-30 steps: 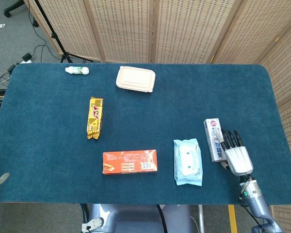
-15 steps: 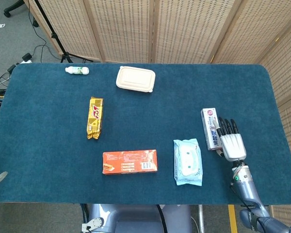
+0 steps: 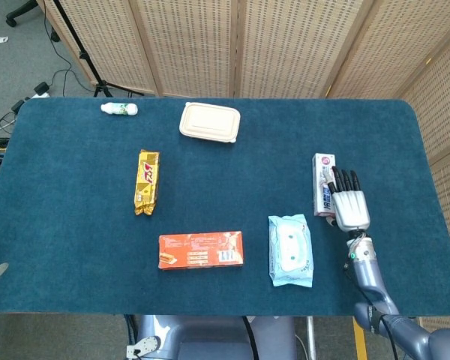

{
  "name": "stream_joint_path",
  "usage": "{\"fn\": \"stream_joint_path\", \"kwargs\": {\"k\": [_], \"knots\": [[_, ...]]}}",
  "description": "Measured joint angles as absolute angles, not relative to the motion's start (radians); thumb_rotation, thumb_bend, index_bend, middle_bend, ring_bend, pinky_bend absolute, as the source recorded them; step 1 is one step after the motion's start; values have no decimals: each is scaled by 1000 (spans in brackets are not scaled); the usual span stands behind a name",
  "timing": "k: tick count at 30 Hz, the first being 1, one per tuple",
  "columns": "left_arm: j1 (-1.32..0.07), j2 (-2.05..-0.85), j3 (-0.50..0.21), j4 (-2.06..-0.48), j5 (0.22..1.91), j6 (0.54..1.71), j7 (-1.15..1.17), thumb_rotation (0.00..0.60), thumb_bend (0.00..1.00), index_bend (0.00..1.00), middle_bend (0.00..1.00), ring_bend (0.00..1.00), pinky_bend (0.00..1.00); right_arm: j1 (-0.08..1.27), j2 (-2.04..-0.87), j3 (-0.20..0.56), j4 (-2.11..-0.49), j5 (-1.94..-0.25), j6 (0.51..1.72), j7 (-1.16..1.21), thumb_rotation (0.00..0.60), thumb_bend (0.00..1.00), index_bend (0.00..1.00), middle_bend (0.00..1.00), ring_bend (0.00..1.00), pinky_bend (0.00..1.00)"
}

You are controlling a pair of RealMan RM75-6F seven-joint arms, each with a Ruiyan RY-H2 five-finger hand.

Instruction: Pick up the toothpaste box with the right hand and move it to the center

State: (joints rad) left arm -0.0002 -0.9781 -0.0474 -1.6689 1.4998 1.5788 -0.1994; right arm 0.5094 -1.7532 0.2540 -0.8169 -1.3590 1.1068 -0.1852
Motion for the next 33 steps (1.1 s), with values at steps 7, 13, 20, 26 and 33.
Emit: {"fn": "stream_joint_path", "kwargs": {"k": [7, 13, 20, 26, 33], "knots": [[0, -979, -49, -1669, 1495, 1576, -195, 600, 0, 0, 0, 0, 0, 540, -1746, 278, -825, -1323, 1088, -203, 600, 0, 0, 0, 0, 0], [1, -980, -50, -1670, 1490, 1574, -193, 600, 0, 0, 0, 0, 0, 529, -1674, 283, -967, -1317, 1093, -160, 600, 501, 0, 0, 0, 0], [0, -979, -48, -1672, 1496, 1571, -190, 600, 0, 0, 0, 0, 0, 513, -1535, 350, -1240, -1222, 1037, 41, 600, 1000, 46, 41, 0, 43], [-1, -977, -49, -1672, 1494, 1569, -196, 600, 0, 0, 0, 0, 0, 515, -1406, 420, -1353, -973, 866, 143, 600, 1000, 63, 62, 0, 141], [-8, -972, -50, -1674, 1490, 1554, -198, 600, 0, 0, 0, 0, 0, 545, -1286, 436, -1409, -688, 709, 129, 600, 1000, 64, 60, 0, 143]]}}
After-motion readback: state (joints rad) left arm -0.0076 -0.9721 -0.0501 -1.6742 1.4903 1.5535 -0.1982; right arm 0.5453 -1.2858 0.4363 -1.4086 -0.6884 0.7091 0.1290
